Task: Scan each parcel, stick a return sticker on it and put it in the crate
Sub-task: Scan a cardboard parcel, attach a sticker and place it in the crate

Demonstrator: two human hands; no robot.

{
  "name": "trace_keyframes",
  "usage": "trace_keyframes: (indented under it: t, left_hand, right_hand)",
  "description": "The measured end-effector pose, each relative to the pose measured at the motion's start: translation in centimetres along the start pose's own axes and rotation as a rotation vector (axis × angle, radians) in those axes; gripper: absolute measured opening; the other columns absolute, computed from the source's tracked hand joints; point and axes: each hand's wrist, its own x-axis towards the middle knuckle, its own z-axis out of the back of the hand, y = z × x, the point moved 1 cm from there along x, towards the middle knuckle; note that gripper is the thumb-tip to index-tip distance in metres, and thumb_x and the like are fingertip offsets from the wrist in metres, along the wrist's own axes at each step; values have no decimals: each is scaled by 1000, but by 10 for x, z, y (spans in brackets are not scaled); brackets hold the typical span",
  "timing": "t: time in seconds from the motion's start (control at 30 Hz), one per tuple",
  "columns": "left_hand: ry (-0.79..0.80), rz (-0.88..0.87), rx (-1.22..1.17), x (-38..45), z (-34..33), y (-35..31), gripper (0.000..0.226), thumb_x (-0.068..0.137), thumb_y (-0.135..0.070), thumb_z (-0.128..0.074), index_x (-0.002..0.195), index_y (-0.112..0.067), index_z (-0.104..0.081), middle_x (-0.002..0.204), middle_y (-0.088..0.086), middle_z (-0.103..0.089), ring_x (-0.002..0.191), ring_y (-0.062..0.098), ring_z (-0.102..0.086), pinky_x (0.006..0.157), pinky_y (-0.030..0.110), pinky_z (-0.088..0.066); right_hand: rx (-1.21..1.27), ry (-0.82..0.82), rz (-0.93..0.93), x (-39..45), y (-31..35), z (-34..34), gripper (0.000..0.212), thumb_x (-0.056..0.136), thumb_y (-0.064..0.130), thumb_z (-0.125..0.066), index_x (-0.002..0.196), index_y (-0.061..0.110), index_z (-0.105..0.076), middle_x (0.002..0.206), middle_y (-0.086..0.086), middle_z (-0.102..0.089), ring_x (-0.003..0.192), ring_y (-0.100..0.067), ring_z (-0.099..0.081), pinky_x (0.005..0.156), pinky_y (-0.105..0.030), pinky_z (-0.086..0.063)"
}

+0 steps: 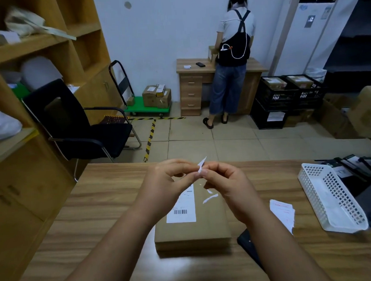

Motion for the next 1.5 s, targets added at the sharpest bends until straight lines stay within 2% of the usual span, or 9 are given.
trace_keyframes:
  t: [0.27, 0.47, 0.77, 0.9, 1.03, 1.13, 1.27, 1.4, 1.5]
  left_hand:
    - [-30, 40, -34, 2, 3, -5, 17, 82, -28, -73, 98, -24, -78, 93, -15, -71, 93, 2, -65, 79, 23, -54]
    - [-44, 16, 21, 6, 4, -1, 17, 82, -29, -74, 98, -24, -79, 93, -15, -71, 95, 4, -65, 80, 24, -53]
    - [-54, -79, 76, 11, 11, 6, 23, 81, -34, -69, 96, -20, -79, 93, -16, -71, 93, 0, -65, 79, 11, -48]
    - [-43, -62, 47, 13, 11, 15, 16, 81, -23, -75, 97, -20, -79, 94, -15, -72, 93, 3, -67, 81, 18, -52]
    - [2, -39, 16, 15, 8, 19, 16, 82, -26, -75, 97, -23, -79, 95, -17, -73, 96, -2, -66, 85, 18, -51]
    - [34, 31, -72, 18, 4, 20, 12, 82, -26, -75, 93, -24, -80, 93, -19, -73, 96, -5, -64, 83, 16, -50]
    - [88, 187, -291, 23, -13, 21, 7, 85, -15, -73, 86, -18, -79, 92, -14, -75, 93, -1, -67, 81, 17, -52]
    - [115, 342, -526, 32, -45, 20, 12, 86, -6, -66, 76, -7, -73, 90, -3, -76, 91, 14, -70, 83, 27, -54]
    - [100, 434, -654, 37, -81, 15, 14, 89, -9, -63, 76, -7, -68, 83, 1, -73, 81, 21, -68, 81, 36, -54]
  right_hand:
    - [146, 35, 15, 4, 6, -3, 8, 89, 11, -66, 86, 11, -73, 97, -6, -69, 90, -17, -64, 78, -29, -51]
    - [125, 33, -6, 11, 5, -8, 14, 78, 26, -69, 82, 13, -72, 93, -4, -70, 87, -20, -63, 81, -33, -52]
    - [142, 1, -6, 19, 3, -19, 7, 77, 24, -68, 72, 20, -73, 87, -4, -69, 84, -19, -61, 76, -29, -52]
    - [106, -20, 25, 20, 2, -22, 13, 83, 16, -67, 71, 19, -69, 80, 1, -67, 76, -10, -60, 70, -22, -50]
    - [72, -52, 63, 20, -1, -22, 21, 89, 6, -64, 70, 16, -64, 75, 4, -65, 70, -6, -59, 66, -19, -48]
    - [36, -106, 87, 19, -6, -21, 18, 85, 11, -65, 68, 17, -63, 83, -9, -64, 77, -11, -60, 69, -22, -49]
    - [-41, -184, 98, 14, -13, -11, 16, 82, 15, -66, 66, 19, -61, 84, 5, -62, 79, -9, -60, 70, -26, -51]
    - [-53, -292, 71, -1, -17, 11, 20, 79, 11, -63, 63, 23, -59, 78, 6, -61, 78, -11, -57, 69, -25, -50]
    - [55, -466, -40, -17, -23, 42, 22, 86, 3, -60, 68, 15, -58, 79, 3, -65, 77, -14, -59, 69, -26, -52]
